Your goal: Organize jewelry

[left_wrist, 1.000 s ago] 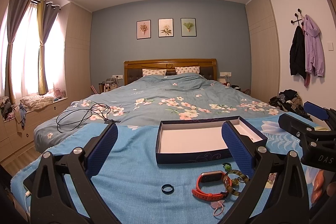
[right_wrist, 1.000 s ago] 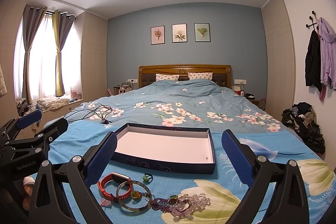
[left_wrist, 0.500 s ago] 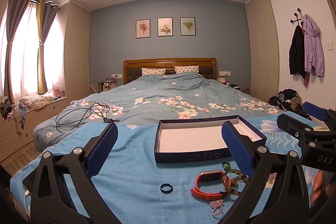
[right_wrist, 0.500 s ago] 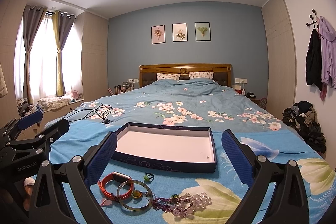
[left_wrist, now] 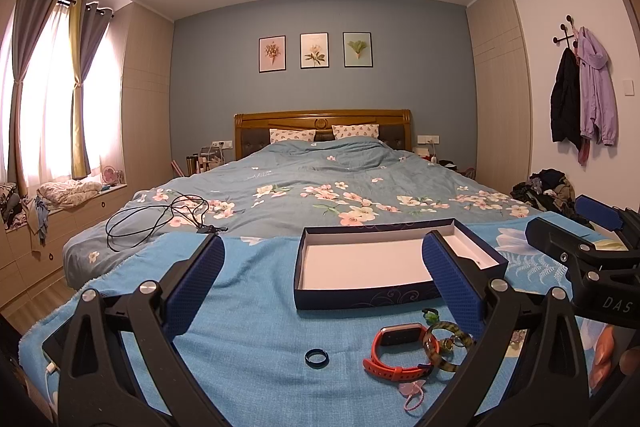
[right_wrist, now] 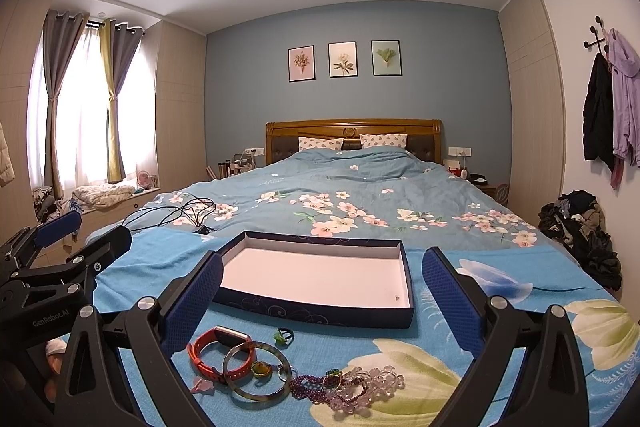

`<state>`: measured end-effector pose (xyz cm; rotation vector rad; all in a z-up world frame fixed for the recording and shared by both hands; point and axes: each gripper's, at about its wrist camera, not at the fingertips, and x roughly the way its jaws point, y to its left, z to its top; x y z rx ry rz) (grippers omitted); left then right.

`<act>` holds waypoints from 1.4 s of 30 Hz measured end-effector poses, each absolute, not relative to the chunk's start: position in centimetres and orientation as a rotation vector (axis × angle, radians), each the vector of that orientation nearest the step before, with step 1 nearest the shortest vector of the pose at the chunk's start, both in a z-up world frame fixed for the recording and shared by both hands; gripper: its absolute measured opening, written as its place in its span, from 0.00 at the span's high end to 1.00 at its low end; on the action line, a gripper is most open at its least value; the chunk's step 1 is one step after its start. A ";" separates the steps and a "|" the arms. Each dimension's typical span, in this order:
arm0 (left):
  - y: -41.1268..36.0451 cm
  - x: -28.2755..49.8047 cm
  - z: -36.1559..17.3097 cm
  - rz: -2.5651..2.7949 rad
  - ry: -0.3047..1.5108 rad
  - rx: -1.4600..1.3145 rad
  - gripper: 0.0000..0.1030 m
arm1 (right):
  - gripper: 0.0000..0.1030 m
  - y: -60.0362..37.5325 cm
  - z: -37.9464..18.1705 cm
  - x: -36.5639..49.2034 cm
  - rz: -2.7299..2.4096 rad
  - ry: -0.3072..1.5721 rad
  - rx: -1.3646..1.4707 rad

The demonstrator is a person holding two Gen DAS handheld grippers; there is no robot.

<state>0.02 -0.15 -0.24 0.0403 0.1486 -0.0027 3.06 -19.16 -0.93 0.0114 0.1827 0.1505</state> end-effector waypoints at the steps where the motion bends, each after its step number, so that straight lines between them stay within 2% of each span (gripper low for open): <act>1: -0.1 0.0 -0.2 -0.004 0.150 0.040 0.06 | 0.07 -19.1 -0.9 3.1 0.150 0.184 0.011; 34: -0.1 0.6 -0.6 -0.011 0.167 0.041 0.06 | 0.07 -19.5 -1.1 3.9 0.163 0.204 0.021; 42: 0.3 1.4 -1.4 -0.035 0.237 0.044 0.06 | 0.07 -20.5 -1.5 4.4 0.153 0.262 0.005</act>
